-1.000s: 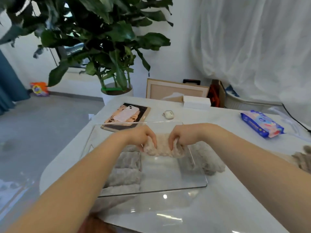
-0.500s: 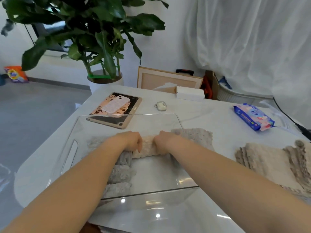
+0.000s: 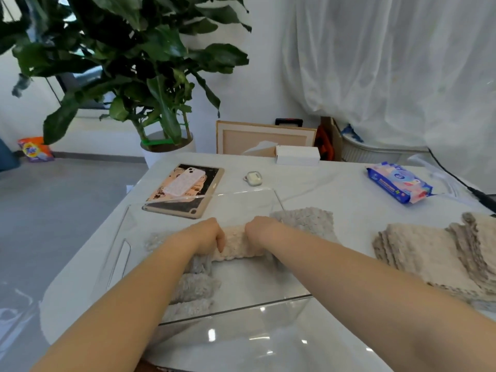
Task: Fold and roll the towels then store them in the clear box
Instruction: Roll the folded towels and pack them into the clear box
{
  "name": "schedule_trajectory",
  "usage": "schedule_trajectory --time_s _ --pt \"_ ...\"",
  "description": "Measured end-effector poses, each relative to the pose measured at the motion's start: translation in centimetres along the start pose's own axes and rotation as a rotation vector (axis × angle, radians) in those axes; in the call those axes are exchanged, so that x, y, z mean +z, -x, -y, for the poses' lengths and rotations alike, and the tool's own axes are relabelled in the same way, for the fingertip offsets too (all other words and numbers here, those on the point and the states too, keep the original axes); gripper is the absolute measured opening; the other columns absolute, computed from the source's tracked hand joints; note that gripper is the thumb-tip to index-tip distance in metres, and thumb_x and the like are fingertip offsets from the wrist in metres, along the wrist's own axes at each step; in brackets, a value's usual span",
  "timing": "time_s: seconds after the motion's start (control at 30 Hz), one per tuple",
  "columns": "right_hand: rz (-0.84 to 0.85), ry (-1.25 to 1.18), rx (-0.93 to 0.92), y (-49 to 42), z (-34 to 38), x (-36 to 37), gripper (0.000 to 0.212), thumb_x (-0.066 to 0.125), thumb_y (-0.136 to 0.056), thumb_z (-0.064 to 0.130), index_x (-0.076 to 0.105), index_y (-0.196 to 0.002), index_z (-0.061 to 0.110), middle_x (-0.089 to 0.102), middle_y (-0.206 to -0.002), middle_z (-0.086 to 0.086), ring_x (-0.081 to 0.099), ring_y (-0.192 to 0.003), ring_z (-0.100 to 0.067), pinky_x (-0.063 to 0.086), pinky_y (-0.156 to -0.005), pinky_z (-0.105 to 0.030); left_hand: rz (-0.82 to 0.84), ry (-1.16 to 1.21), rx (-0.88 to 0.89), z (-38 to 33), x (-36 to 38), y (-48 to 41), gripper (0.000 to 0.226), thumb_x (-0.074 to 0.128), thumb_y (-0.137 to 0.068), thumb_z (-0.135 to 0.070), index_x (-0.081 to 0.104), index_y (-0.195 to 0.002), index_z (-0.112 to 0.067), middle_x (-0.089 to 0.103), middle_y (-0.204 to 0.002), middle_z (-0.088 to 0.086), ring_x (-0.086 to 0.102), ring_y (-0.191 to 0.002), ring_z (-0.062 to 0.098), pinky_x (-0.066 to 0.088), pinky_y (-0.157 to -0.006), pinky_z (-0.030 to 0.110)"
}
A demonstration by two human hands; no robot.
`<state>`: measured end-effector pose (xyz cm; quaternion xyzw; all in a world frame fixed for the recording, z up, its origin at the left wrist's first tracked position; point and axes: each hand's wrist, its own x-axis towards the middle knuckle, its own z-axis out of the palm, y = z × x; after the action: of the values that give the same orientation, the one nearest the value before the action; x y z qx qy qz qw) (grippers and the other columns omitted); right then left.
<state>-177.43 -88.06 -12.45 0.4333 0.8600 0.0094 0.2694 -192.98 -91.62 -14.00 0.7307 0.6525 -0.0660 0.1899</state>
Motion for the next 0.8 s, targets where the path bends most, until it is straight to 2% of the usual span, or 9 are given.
schedule_trajectory --time_s 0.13,0.23,0.33,0.4,0.47,0.57,0.67,0.73,0.8 --pt "0.006 -0.06 0.029 1.8 -0.3 -1.7 0.04 0.056 -0.089 0.015 0.051 -0.128 0.004 0.053 -0.131 -0.014 0.054 -0.118 -0.029 0.047 -0.09 -0.034 -0.063 0.016 -0.039 -0.2 -2.7 1.8 0.047 0.046 -0.08 0.012 0.071 -0.094 -0.025 0.043 -0.122 -0.001 0.047 -0.108 0.019 0.048 -0.085 0.031" --pt "-0.075 -0.332 0.038 4.9 -1.2 -3.1 0.033 0.04 -0.093 0.01 0.05 -0.124 0.002 0.052 -0.128 -0.019 0.057 -0.11 -0.032 0.048 -0.086 -0.033 -0.092 -0.013 -0.08 -1.7 -5.0 3.5 0.048 0.043 -0.081 0.006 0.068 -0.103 -0.029 0.05 -0.13 0.0 0.053 -0.111 0.019 0.051 -0.088 0.034" --pt "-0.223 -0.756 0.059 8.8 -3.1 -3.5 0.027 0.035 -0.09 0.005 0.055 -0.109 0.005 0.061 -0.103 -0.018 0.065 -0.07 -0.03 0.056 -0.074 -0.034 -0.221 0.017 -0.04 -6.2 -6.9 4.6 0.047 0.041 -0.084 0.004 0.064 -0.113 -0.025 0.057 -0.126 -0.001 0.053 -0.114 0.017 0.047 -0.095 0.036" --pt "-0.392 -1.125 0.114 11.3 -5.0 -2.3 0.028 0.035 -0.085 0.002 0.06 -0.097 0.006 0.063 -0.083 -0.017 0.066 -0.061 -0.029 0.059 -0.064 -0.036 -0.368 0.1 -0.021 -10.3 -6.9 4.9 0.045 0.041 -0.083 0.003 0.065 -0.11 -0.024 0.06 -0.12 -0.002 0.054 -0.11 0.019 0.048 -0.091 0.038" --pt "-0.533 -1.52 0.195 13.9 -8.0 -0.2 0.022 0.041 -0.085 -0.001 0.061 -0.089 0.006 0.062 -0.066 -0.019 0.062 -0.046 -0.025 0.053 -0.046 -0.027 -0.482 0.218 -0.027 -14.1 -6.0 4.6 0.043 0.041 -0.081 0.002 0.066 -0.106 -0.023 0.062 -0.114 -0.002 0.056 -0.105 0.021 0.049 -0.086 0.037" --pt "-0.692 -1.885 0.419 18.0 -14.2 5.7 0.013 0.049 -0.088 -0.001 0.058 -0.08 0.005 0.056 -0.059 -0.018 0.055 -0.034 -0.017 0.045 -0.036 -0.019 -0.585 0.352 -0.018 -19.4 -4.3 4.1 0.04 0.043 -0.078 0.003 0.067 -0.102 -0.019 0.065 -0.109 0.002 0.059 -0.098 0.025 0.05 -0.083 0.037" --pt "-0.837 -1.701 0.743 20.9 -19.6 13.0 0.015 0.054 -0.086 0.007 0.062 -0.074 0.012 0.062 -0.07 -0.015 0.064 -0.058 -0.025 0.054 -0.055 -0.028 -0.626 0.337 0.038 -24.7 -2.5 2.4 0.037 0.043 -0.081 0.001 0.067 -0.103 -0.016 0.064 -0.108 0.004 0.058 -0.101 0.026 0.047 -0.084 0.035" --pt "-0.786 -1.433 0.898 22.4 -21.7 17.5 0.014 0.056 -0.085 0.012 0.07 -0.084 0.012 0.069 -0.087 -0.016 0.065 -0.087 -0.033 0.05 -0.076 -0.037 -0.574 0.339 0.095 -28.7 -1.0 0.5 0.034 0.045 -0.081 -0.001 0.068 -0.102 -0.014 0.065 -0.109 0.008 0.058 -0.105 0.028 0.046 -0.088 0.034" --pt "-0.733 -1.344 0.923 23.6 -22.1 20.9 0.017 0.054 -0.086 0.005 0.069 -0.094 0.004 0.069 -0.096 -0.019 0.063 -0.096 -0.033 0.044 -0.077 -0.034 -0.434 0.37 0.121 -32.6 1.2 -1.4 0.031 0.047 -0.081 -0.003 0.068 -0.104 -0.01 0.066 -0.11 0.014 0.059 -0.108 0.03 0.046 -0.09 0.033"
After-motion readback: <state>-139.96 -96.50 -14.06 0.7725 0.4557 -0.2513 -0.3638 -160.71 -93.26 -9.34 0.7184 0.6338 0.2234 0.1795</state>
